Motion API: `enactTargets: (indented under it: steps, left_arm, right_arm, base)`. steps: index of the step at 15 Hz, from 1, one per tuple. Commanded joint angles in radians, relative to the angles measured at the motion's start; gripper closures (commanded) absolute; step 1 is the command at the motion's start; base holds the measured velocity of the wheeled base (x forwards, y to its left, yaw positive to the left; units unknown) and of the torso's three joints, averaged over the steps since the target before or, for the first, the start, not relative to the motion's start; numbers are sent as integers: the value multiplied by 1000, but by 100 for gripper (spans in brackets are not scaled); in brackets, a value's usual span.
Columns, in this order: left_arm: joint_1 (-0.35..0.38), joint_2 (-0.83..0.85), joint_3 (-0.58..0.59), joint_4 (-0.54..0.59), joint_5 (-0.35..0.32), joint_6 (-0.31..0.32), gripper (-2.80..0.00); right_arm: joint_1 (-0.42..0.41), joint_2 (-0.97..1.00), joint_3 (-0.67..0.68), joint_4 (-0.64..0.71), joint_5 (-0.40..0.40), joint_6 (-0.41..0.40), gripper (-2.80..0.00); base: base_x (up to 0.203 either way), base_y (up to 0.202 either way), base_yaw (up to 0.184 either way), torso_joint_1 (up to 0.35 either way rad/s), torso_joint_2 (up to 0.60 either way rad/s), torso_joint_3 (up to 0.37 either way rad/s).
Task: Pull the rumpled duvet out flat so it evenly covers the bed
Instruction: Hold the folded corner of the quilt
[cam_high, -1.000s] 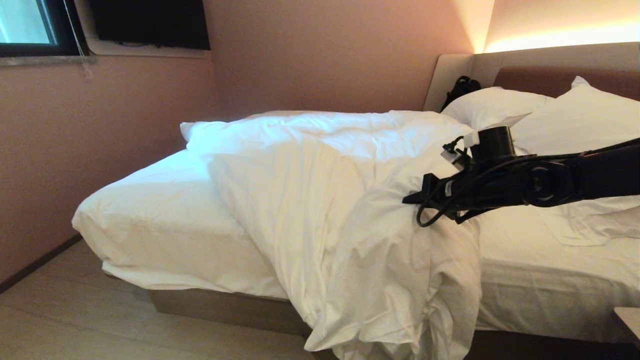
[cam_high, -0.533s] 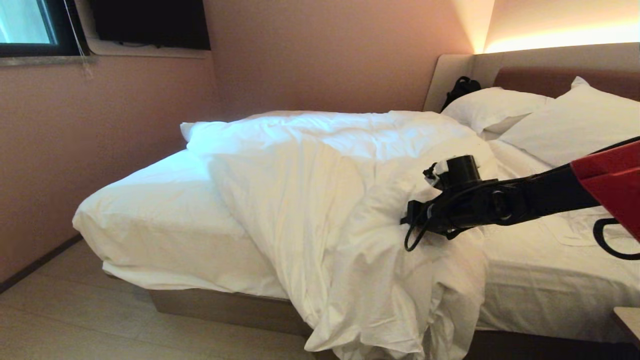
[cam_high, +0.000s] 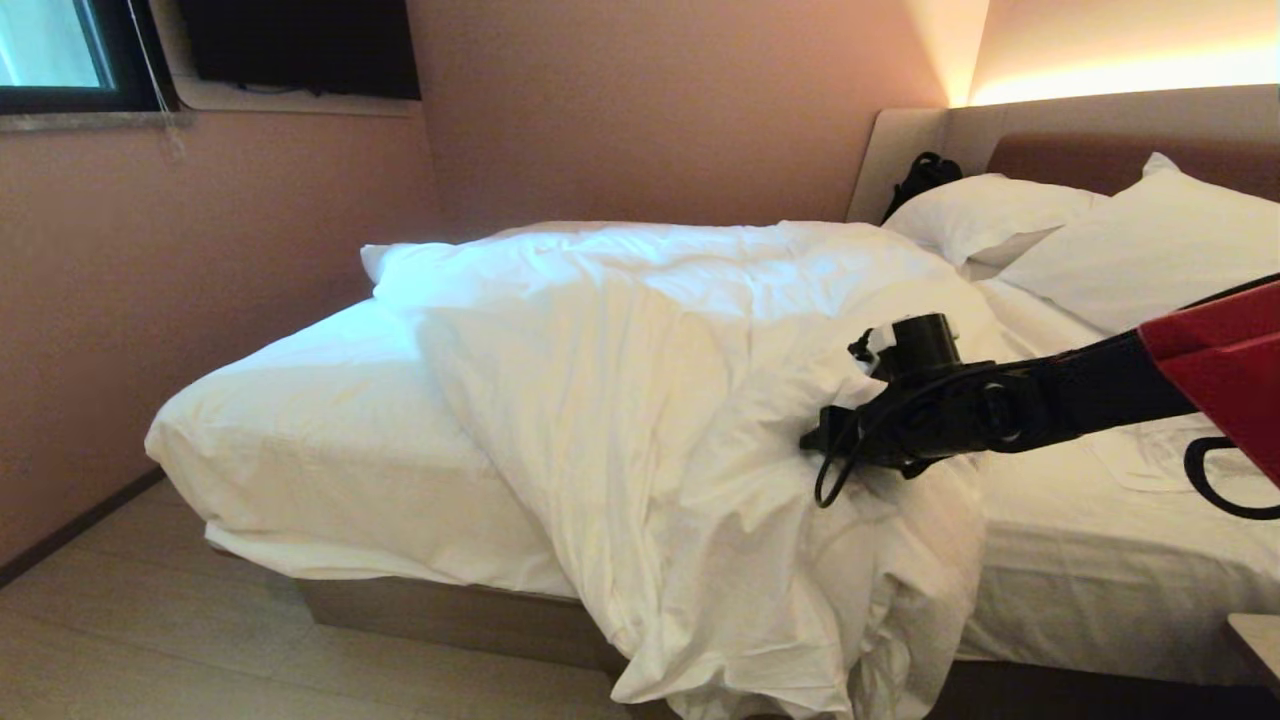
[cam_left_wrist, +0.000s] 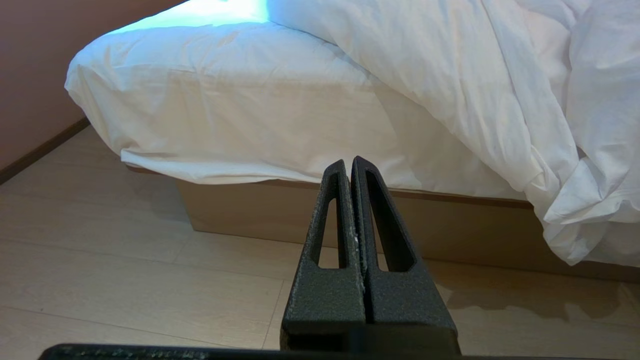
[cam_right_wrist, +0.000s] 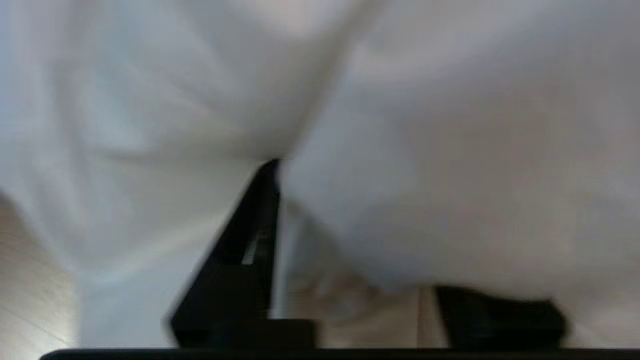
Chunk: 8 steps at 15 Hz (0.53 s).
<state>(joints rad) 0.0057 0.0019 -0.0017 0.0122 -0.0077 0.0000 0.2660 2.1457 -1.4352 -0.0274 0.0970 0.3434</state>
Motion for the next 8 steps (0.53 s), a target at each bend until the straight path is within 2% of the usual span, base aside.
enactTargets:
  steps: [1, 4, 8]
  left_arm:
    - [0, 0, 0, 0, 0, 0, 0]
    - [1, 0, 0, 0, 0, 0, 0]
    - [0, 0, 0, 0, 0, 0, 0]
  right_arm:
    - [-2, -104, 16, 1, 4, 1, -280]
    - [-10, -233, 44, 17, 7, -12, -280]
    - [-44, -335, 61, 120, -1, -99, -280]
  base:
    - [0, 0, 0, 0, 0, 0]
    - [0, 0, 0, 0, 0, 0]
    - [0, 0, 0, 0, 0, 0]
